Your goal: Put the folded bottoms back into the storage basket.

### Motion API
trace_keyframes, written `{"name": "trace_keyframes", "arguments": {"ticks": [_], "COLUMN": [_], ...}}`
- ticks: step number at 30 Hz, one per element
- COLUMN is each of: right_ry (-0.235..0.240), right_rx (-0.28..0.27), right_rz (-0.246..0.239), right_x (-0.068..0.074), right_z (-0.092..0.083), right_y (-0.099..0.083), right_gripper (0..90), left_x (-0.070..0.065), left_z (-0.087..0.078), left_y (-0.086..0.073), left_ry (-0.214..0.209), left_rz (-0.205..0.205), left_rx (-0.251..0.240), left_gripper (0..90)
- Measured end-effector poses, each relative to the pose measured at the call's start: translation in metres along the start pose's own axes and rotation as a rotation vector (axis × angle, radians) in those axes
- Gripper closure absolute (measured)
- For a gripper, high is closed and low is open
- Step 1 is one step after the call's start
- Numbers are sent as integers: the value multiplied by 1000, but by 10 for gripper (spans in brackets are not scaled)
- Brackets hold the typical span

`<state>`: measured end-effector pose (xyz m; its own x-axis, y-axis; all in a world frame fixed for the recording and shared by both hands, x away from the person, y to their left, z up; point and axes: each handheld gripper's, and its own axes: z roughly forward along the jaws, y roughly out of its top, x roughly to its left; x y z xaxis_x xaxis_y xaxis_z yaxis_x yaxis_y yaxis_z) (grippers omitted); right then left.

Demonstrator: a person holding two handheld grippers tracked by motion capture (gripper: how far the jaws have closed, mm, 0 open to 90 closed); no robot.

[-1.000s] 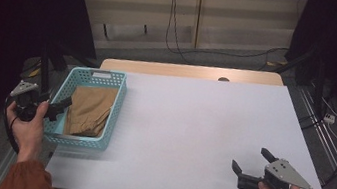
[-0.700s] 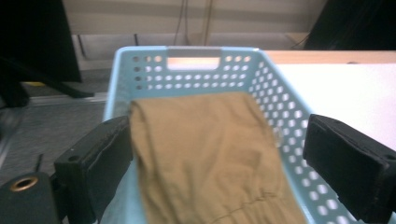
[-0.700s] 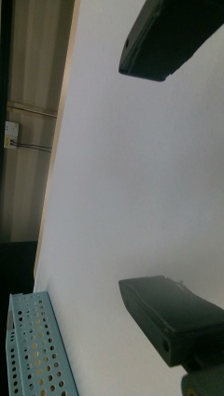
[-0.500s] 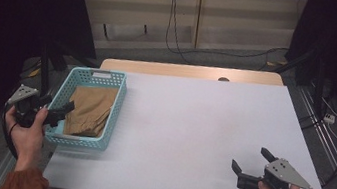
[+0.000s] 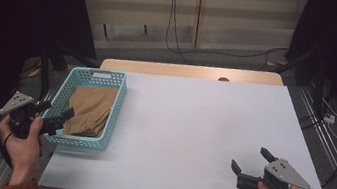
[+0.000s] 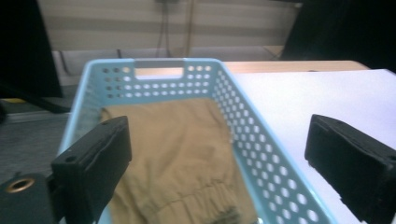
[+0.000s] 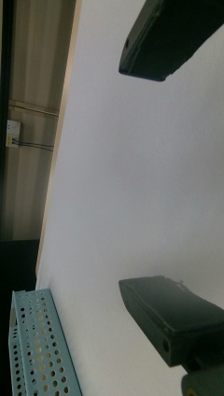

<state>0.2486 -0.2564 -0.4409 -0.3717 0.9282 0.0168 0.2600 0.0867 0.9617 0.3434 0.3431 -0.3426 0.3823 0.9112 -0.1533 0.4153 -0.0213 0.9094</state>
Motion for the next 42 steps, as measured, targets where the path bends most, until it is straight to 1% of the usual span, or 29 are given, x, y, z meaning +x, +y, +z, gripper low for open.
{"name": "trace_keyframes", "arguments": {"ticks": [1, 3, 6, 9, 11, 12, 13, 14, 15, 16, 17, 20, 22, 24, 25, 26, 30, 32, 34, 36, 37, 39, 41, 42], "right_ry": [3, 5, 6, 7, 5, 5, 4, 4, 3, 2, 1, 0, -3, -9, -10, -13, -15, -18, -19, -24, -26, -26, -24, -24], "right_rx": [-2, -2, -1, -3, -3, -2, -3, -4, -5, -5, -4, -6, -6, -4, -4, -4, -8, -9, -12, -14, -15, -16, -15, -16], "right_rz": [1, 2, 0, 1, 2, 2, 2, 3, 2, 1, 1, 0, 0, 0, 1, 4, 10, 12, 20, 24, 27, 27, 25, 23], "right_x": [0, 0, 1, 0, 0, 0, 0, 0, 0, 0, 0, 0, 0, 0, 0, 0, 0, 0, 0, -1, -1, -1, -1, -1], "right_z": [0, -1, 0, -1, 0, 0, 0, 0, -1, -1, -1, -2, -2, -2, -2, -2, -3, -3, -3, -4, -4, -4, -4, -5], "right_y": [0, 0, 0, 0, 0, 0, 0, 0, 0, 0, 0, 0, -1, -1, -1, -1, 0, 0, 0, 0, 0, 0, 0, 0], "right_gripper": [0, 0, 1, 1, 1, 2, 2, 2, 3, 3, 2, 2, 3, 5, 5, 6, 6, 6, 7, 6, 6, 6, 6, 6], "left_x": [0, -2, -9, -17, -22, -24, -28, -31, -33, -35, -36, -42, -44, -48, -49, -51, -59, -63, -67, -72, -74, -76, -79, -79], "left_z": [1, 3, 5, 7, 9, 9, 10, 10, 11, 12, 13, 17, 20, 22, 24, 25, 29, 30, 29, 28, 29, 31, 35, 38], "left_y": [-2, -5, -7, -7, -6, -5, -3, -2, -2, -1, -2, -3, -5, -6, -6, -7, -7, -5, -4, -3, -3, -4, -6, -6], "left_ry": [2, 5, -10, -12, -42, -61, -65, -63, -70, -91, -100, -108, -131, -120, -130, -141, -149, -151, -144, -130, -134, -179, -180, -188], "left_rz": [-5, 4, 9, 43, 48, 58, 73, 77, 76, 77, 76, 90, 81, 94, 103, 98, 120, 134, 132, 140, 138, 112, 117, 115], "left_rx": [-1, 2, 3, 14, 28, 35, 30, 26, 24, 25, 23, 30, 25, 27, 29, 30, 36, 30, 22, 20, 17, 17, 17, 25], "left_gripper": [62, 62, 62, 62, 62, 62, 60, 59, 59, 59, 59, 59, 59, 59, 59, 59, 59, 59, 59, 58, 57, 53, 53, 53]}}
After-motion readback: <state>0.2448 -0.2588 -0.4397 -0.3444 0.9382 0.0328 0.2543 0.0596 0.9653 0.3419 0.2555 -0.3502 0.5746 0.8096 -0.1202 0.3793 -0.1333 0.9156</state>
